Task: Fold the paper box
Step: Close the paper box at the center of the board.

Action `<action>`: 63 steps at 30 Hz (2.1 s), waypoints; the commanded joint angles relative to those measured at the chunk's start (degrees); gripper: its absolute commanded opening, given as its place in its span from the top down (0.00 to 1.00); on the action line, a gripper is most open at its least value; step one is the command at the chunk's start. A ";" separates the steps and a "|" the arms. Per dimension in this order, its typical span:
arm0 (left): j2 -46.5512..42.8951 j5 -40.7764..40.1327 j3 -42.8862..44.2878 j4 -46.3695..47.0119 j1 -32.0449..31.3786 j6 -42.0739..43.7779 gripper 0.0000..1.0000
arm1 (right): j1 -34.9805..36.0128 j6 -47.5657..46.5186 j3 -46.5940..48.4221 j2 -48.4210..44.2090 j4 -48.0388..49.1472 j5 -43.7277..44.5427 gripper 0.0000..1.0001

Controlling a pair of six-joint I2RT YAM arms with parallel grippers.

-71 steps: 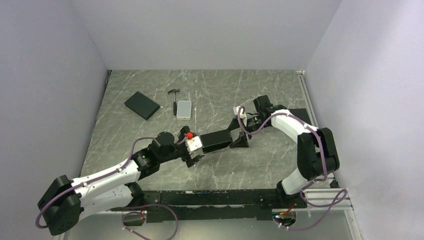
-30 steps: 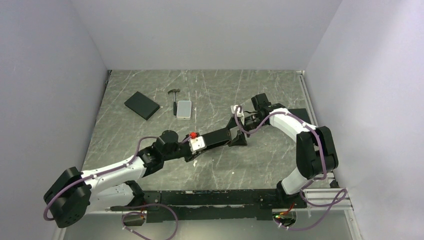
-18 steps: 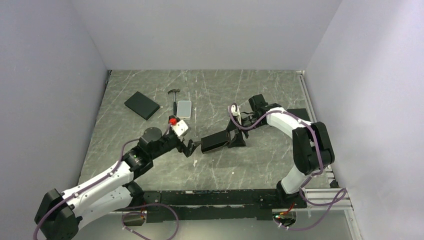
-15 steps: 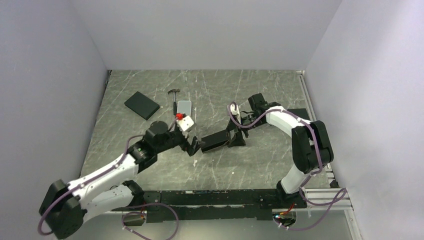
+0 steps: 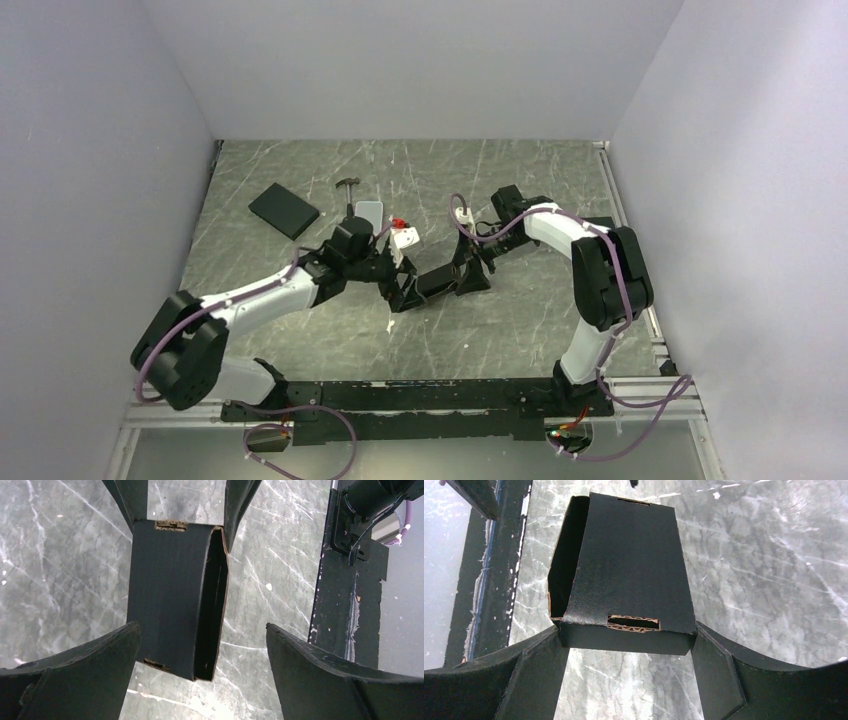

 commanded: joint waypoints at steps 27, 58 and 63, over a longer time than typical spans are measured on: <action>26.93 12.48 16.45 -2.22 2.80 -1.43 0.71 | 0.28 1.49 6.00 4.47 -5.45 -1.76 1.00; 26.81 19.12 18.23 -6.45 7.25 -0.91 0.16 | -0.77 7.01 12.79 14.21 -10.34 -2.14 1.00; 30.85 18.01 21.55 -10.59 7.23 -0.25 0.30 | -0.77 7.40 12.97 14.41 -10.26 -2.06 1.00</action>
